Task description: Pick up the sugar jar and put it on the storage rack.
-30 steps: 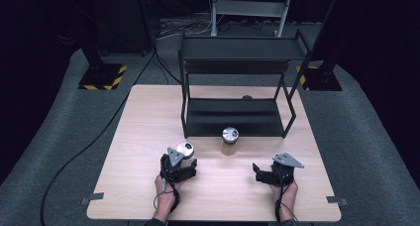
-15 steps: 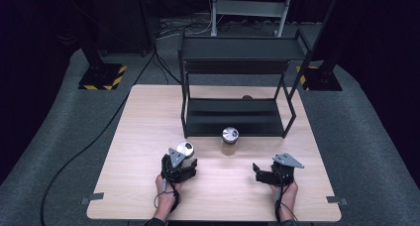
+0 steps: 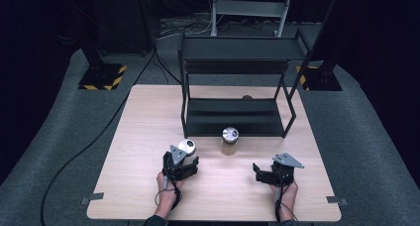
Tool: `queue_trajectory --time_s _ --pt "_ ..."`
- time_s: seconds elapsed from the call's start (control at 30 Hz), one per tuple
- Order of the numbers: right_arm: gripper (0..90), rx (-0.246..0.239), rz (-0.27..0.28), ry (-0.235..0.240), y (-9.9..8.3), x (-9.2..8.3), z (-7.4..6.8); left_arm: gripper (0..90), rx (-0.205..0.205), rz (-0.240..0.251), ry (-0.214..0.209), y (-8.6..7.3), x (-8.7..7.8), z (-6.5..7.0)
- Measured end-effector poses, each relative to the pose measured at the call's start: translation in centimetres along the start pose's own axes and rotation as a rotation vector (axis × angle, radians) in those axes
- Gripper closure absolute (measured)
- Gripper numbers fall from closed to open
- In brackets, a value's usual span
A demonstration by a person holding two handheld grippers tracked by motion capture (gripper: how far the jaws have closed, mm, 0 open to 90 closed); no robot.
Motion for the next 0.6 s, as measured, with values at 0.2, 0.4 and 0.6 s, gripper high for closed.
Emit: queue_trajectory --time_s 0.2,0.4,0.6 --pt "0.5 0.000 0.000 0.000 0.0 0.0 0.0 29.9 0.002 -0.003 -0.004 0.4 0.2 -0.1" --pt "0.5 0.000 0.001 -0.001 0.0 0.0 0.0 29.9 0.005 -0.008 -0.008 0.9 0.7 0.0" --pt "0.4 -0.002 0.000 0.000 0.0 0.0 0.0 29.9 0.005 -0.007 -0.014 1.6 1.3 0.0"
Point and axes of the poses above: each handheld gripper's, and its own axes: x roughly forward along the jaws, y roughly out of its top, z roughly to its right, the point moved 10 cm from there along x, roughly forward along the jaws
